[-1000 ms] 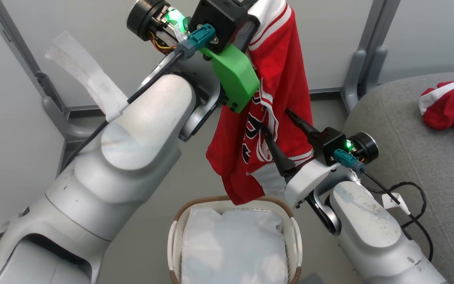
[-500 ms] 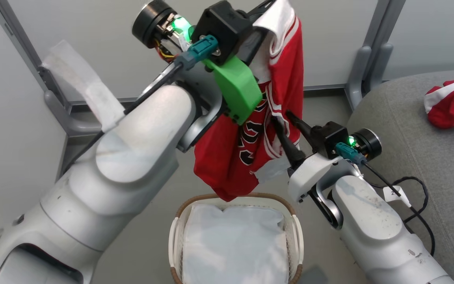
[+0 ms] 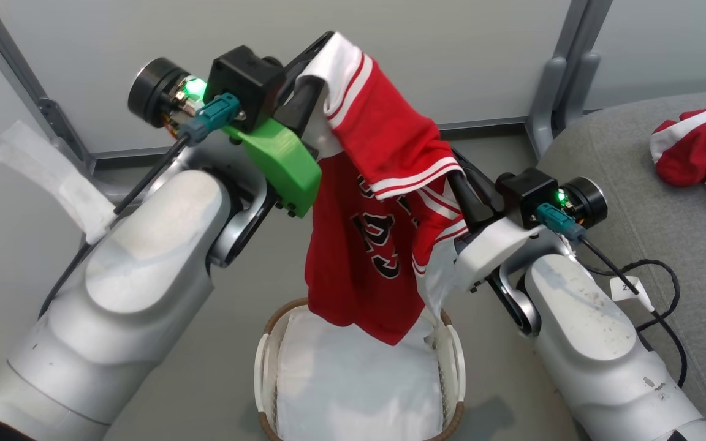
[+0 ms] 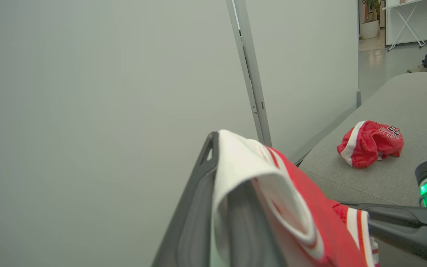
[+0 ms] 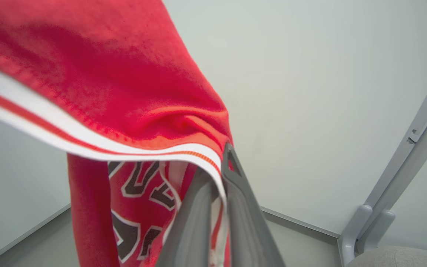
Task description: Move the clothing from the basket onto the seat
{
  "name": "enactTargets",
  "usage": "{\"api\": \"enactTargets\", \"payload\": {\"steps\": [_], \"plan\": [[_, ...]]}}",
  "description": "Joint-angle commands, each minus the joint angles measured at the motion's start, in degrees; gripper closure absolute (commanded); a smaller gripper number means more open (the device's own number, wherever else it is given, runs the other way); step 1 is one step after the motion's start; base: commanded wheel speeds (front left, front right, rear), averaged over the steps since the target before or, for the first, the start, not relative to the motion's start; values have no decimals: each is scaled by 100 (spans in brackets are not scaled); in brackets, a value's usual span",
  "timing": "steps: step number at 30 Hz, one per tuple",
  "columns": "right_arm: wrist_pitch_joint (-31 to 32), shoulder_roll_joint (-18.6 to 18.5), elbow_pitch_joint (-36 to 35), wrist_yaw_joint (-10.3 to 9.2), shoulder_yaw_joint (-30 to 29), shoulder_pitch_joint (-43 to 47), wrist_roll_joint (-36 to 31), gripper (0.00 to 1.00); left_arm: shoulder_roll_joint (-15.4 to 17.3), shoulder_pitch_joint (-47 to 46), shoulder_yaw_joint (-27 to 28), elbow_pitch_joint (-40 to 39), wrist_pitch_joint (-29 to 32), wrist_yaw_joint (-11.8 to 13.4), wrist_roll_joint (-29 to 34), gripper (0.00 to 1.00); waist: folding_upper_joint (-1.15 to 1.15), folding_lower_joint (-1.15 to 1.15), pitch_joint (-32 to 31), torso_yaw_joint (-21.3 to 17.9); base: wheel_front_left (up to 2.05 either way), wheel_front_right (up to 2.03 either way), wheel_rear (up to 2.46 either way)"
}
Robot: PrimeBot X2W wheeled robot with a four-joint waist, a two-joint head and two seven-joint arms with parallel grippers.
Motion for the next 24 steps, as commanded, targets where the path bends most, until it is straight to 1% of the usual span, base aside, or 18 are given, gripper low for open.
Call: {"api": "enactTargets", "payload": {"steps": [1, 2, 5, 10, 15, 24], "plan": [[-13, -20, -54, -8, -42, -65, -28, 100, 79, 150, 28, 34, -77, -8, -70, 32, 0, 0, 35, -34, 0, 0, 0], [-13, -20, -91, -8, -74, -87, -49, 100, 130, 231, 50, 62, -133, -10, -107, 1, 0, 0, 47, -45, 0, 0, 0], [-13, -18, -192, -8, -142, -135, -95, 100, 225, 449, 118, 149, -288, 7, -188, 0, 0, 0, 70, -70, 0, 0, 0], [-13, -19, -317, -8, -293, -159, -198, 100, 320, 854, 106, 237, -608, -112, -316, 0, 0, 0, 89, -101, 0, 0, 0], [-13, -19, -397, -8, -442, -177, -307, 100, 409, 1278, 49, 328, -897, -133, -352, 0, 0, 0, 98, -120, 0, 0, 0], [-13, -18, -592, -8, -769, -61, -679, 100, 451, 1996, -75, 447, -1236, -146, -447, 0, 0, 0, 135, -235, 0, 0, 0]]}}
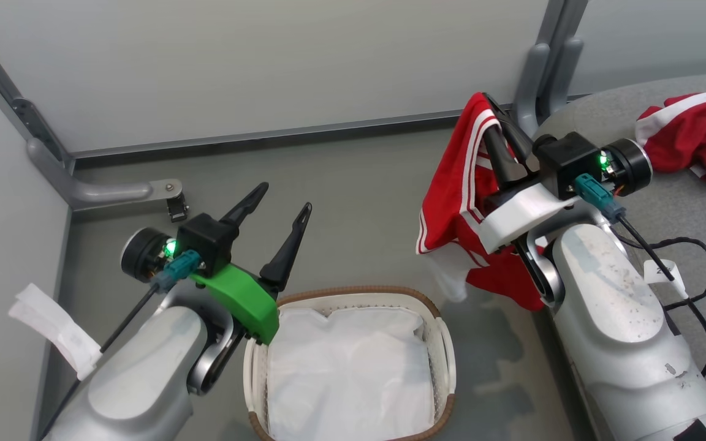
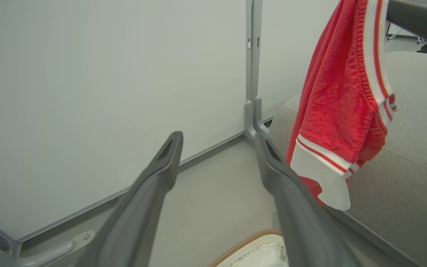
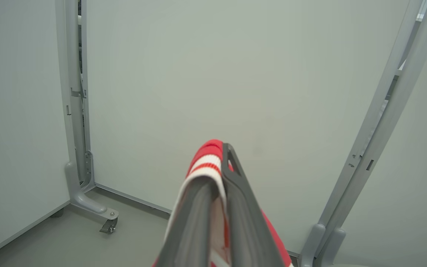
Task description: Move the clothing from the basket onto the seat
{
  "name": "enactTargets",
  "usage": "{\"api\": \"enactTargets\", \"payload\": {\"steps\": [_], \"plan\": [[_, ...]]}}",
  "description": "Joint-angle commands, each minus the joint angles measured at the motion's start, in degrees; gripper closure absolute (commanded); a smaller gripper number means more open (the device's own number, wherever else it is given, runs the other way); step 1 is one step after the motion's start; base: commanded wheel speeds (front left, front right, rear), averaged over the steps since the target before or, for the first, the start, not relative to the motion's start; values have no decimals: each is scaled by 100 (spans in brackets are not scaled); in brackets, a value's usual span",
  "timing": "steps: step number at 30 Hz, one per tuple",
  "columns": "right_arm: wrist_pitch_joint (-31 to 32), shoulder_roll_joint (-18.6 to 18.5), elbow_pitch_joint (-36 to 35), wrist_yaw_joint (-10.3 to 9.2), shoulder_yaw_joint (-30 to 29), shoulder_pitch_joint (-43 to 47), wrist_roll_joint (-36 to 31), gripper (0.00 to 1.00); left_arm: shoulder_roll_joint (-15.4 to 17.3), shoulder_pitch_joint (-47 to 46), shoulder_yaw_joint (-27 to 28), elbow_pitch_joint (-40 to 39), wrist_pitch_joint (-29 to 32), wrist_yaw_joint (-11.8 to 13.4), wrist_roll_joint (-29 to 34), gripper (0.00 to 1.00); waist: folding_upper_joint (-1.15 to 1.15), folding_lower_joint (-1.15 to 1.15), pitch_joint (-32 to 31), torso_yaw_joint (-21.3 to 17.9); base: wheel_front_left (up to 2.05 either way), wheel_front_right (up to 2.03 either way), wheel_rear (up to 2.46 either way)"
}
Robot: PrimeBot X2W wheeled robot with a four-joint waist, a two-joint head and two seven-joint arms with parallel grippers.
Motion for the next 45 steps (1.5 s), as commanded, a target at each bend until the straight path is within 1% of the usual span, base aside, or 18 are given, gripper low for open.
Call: {"api": "enactTargets", "payload": {"steps": [1, 6, 10, 14, 23, 31, 35, 45], "plan": [[-13, -18, -56, -8, -71, 95, -73, 100, 6, 145, -3, 1, -64, 21, -58, 0, 0, 0, 10, -53, 0, 0, 0], [-13, -19, -202, -8, -229, 215, -161, 100, -51, 437, -43, -26, -177, 7, 28, 0, 0, 0, 15, -191, 0, 0, 0], [-13, -18, -316, -8, -345, 334, -196, 100, -158, 655, 1, -56, -237, 35, 76, 0, 0, 0, 26, -271, 0, 0, 0], [-13, -19, -435, -8, -416, 453, -235, 100, -335, 825, 63, -93, -254, 38, 163, 0, 0, 0, 36, -353, 0, 0, 0], [-13, -20, -584, -8, -669, 655, -362, 100, -732, 1207, 334, -281, -255, -82, 478, 0, 0, 0, 68, -553, 0, 0, 0], [-13, -18, -792, -8, -896, 795, -482, 100, -933, 1354, 450, -269, -250, -228, 729, 0, 0, 0, 136, -777, 0, 0, 0], [-13, -19, -937, -8, -913, 679, -524, 100, -961, 1389, 497, -315, -250, -281, 837, 0, 0, 0, 243, -1012, 0, 0, 0], [-13, -23, -1193, -8, -885, 363, -615, 100, -956, 1228, 592, -369, -251, -346, 1083, 0, 0, 0, 695, -1883, 0, 0, 0]]}}
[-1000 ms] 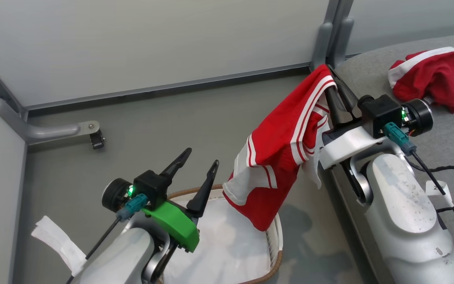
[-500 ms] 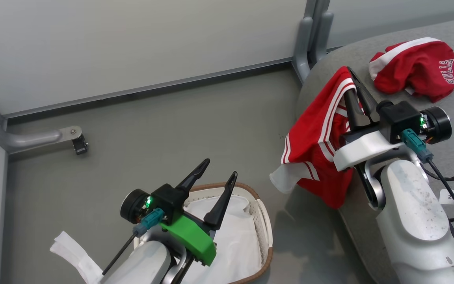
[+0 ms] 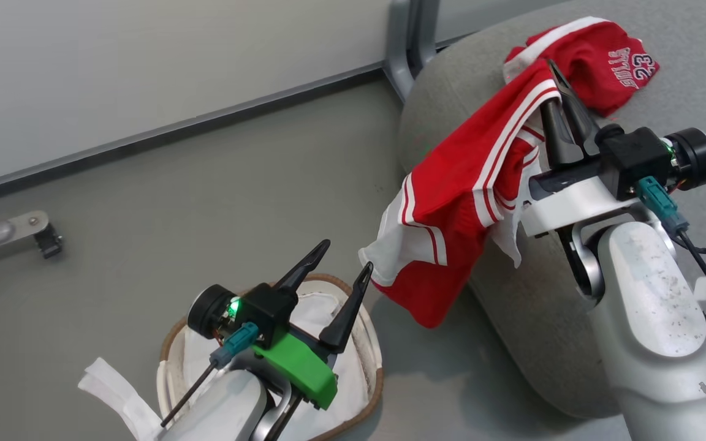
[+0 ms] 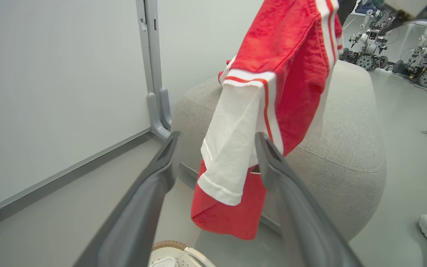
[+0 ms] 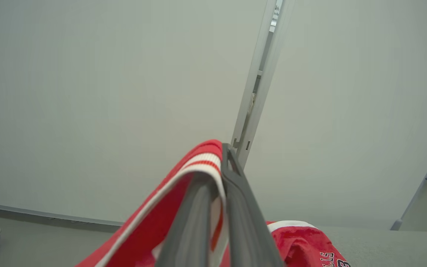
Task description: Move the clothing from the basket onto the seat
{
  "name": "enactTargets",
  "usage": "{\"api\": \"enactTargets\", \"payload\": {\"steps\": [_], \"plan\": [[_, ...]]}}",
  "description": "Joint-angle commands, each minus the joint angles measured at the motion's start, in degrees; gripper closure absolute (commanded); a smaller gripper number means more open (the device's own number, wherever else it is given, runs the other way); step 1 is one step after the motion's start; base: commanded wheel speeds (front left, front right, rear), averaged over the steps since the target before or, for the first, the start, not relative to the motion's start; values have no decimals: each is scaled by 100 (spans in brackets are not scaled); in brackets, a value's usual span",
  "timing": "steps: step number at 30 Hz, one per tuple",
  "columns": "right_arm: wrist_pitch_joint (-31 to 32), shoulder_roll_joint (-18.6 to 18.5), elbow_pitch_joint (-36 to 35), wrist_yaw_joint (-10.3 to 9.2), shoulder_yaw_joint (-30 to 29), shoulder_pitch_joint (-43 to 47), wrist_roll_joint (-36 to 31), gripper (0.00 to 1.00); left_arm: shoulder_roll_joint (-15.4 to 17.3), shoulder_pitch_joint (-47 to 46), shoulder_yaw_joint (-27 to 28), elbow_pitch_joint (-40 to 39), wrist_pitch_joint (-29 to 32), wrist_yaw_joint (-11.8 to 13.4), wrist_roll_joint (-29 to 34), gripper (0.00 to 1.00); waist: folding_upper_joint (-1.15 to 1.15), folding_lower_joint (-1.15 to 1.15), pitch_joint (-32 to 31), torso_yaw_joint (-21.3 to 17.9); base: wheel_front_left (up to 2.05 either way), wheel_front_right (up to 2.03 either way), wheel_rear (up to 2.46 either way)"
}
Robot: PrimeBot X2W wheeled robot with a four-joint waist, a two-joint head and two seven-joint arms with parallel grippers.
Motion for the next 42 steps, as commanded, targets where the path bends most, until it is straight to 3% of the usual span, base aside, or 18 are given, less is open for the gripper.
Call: {"api": "enactTargets", "payload": {"steps": [1, 11, 22, 35, 42], "plan": [[-13, -17, -46, -8, 1, -71, -31, 100, -7, -88, 6, 6, -4, -17, 32, 0, 0, 0, 307, -436, 0, 0, 0], [-13, -13, -69, -8, -150, -39, 120, 100, 10, -262, -45, 75, -4, -92, 182, 0, 0, 0, 613, -930, 0, 0, 0], [-13, -201, 294, -8, -610, -511, 376, 100, 4, -437, -197, 68, -3, -130, 243, 0, 0, 0, 952, -667, 0, 0, 0], [768, -1354, 515, -8, -759, -2499, 476, 100, -64, -840, -198, -154, -4, -97, 346, 0, 0, 0, 1620, -83, 0, 0, 0], [1392, -2305, 849, -8, -991, -3884, 378, 100, -95, -1035, -350, -293, 26, -96, 452, 0, 0, 0, 2049, 362, 0, 0, 0]]}}
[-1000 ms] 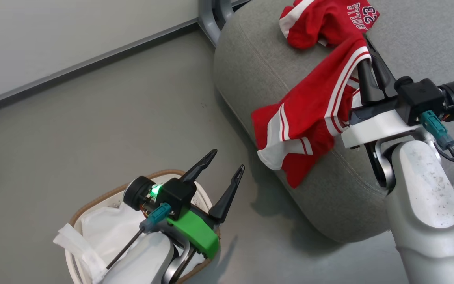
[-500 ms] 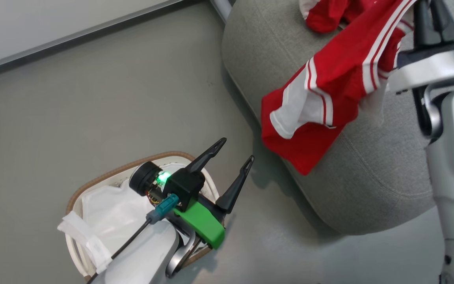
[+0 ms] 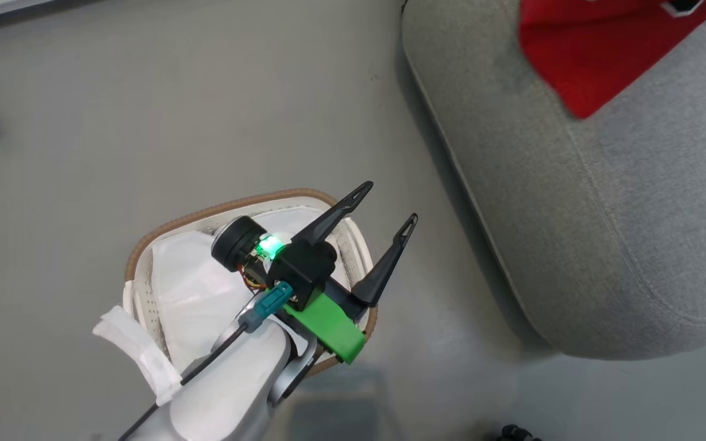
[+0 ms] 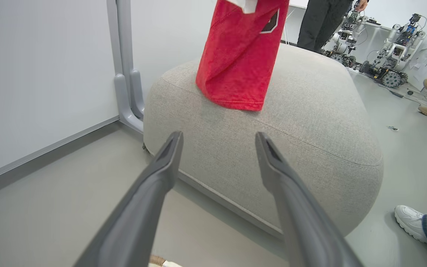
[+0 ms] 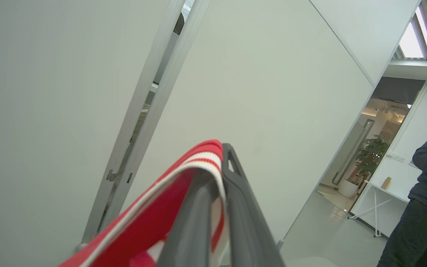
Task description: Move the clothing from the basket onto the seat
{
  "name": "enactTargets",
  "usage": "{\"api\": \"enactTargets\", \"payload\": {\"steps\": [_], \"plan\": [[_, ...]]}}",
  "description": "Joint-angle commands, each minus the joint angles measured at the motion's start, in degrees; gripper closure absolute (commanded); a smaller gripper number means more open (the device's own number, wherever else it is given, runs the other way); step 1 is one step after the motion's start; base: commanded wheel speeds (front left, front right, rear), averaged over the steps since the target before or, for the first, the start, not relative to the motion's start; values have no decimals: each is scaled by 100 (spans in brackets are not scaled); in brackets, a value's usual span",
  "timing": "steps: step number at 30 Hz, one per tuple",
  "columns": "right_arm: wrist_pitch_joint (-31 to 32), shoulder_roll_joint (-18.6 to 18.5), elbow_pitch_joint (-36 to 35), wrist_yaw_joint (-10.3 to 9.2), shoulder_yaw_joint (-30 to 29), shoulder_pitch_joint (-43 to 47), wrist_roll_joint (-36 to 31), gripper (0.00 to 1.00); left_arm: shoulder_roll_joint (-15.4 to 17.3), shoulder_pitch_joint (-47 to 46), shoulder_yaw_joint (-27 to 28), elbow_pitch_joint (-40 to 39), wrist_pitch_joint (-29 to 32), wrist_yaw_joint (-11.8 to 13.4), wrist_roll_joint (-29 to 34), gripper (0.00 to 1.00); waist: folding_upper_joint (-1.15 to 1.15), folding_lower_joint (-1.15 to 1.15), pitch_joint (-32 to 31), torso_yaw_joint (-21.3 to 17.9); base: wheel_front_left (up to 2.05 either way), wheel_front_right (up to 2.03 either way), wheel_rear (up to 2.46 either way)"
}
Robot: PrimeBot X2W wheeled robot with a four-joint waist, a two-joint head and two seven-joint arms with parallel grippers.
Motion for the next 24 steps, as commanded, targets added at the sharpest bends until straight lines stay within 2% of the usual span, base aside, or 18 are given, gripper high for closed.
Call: {"api": "enactTargets", "payload": {"steps": [1, 5, 9, 14, 24], "plan": [[86, -166, 74, -8, -48, -229, -29, 100, 15, -141, -17, -37, -4, 13, 36, 0, 0, 0, 354, 356, 0, 0, 0], [312, -710, 260, -8, -185, -836, -174, 100, -12, -281, -70, -137, 21, 21, 111, 0, 0, 0, 615, 608, 0, 0, 0], [424, -915, 616, -8, -332, -907, -232, 100, -38, -446, -98, -229, 36, 28, 177, 0, 0, 0, 895, 785, 0, 0, 0], [279, -879, 1246, -8, -721, -439, -311, 100, -35, -601, -93, -326, 39, 50, 228, 0, 0, 0, 1193, 927, 0, 0, 0], [-346, -414, 2568, -8, -1363, 322, -849, 100, 123, -748, -55, -390, 70, 128, 257, 0, 0, 0, 1520, 914, 0, 0, 0]]}}
